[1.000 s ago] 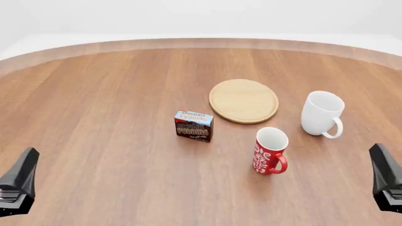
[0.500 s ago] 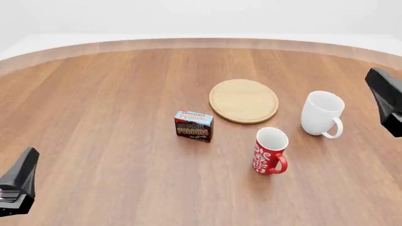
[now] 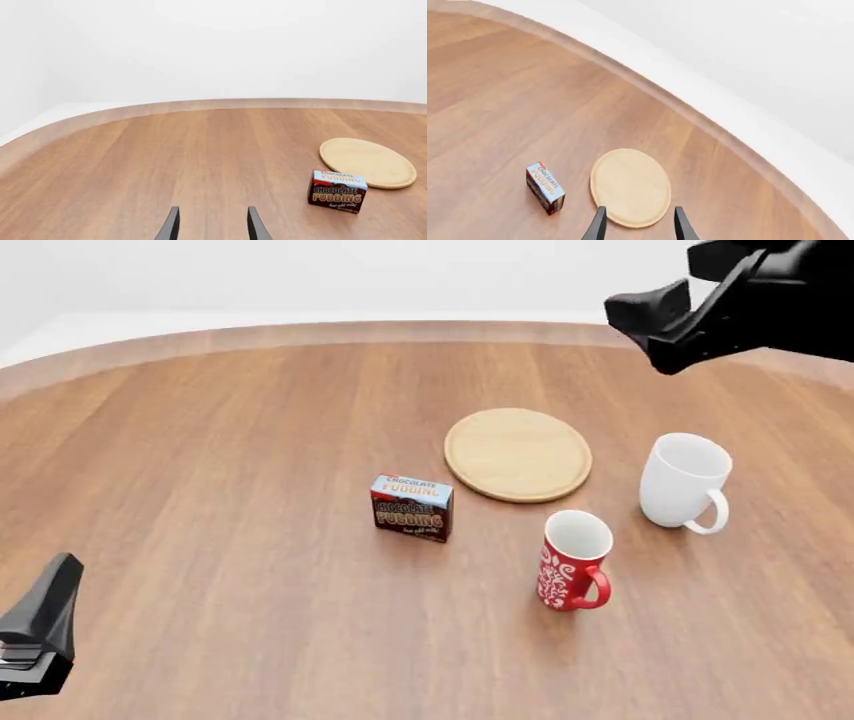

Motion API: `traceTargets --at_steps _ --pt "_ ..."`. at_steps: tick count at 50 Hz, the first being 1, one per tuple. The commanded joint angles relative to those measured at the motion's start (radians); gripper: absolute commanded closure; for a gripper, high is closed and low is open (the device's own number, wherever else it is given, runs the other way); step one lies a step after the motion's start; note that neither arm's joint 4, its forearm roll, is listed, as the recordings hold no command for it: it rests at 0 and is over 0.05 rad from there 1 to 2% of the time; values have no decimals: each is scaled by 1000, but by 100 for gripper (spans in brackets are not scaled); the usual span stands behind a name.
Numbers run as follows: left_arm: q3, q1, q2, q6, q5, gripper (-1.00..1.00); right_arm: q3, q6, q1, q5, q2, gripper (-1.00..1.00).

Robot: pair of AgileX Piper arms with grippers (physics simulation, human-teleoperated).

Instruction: Put the chocolate pudding to the left of the plate.

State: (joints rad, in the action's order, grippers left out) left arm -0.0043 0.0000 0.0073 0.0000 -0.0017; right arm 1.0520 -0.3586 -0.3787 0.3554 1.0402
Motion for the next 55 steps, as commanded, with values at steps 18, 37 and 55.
traceTargets --at_steps 18,37,55 --pt "0 0 0 0 0 -100 182 -24 -171 93 417 -100" --pt "0 0 0 0 0 -100 168 0 -194 29 554 -100" --pt "0 0 0 0 0 -100 176 -4 -188 -7 635 -100"
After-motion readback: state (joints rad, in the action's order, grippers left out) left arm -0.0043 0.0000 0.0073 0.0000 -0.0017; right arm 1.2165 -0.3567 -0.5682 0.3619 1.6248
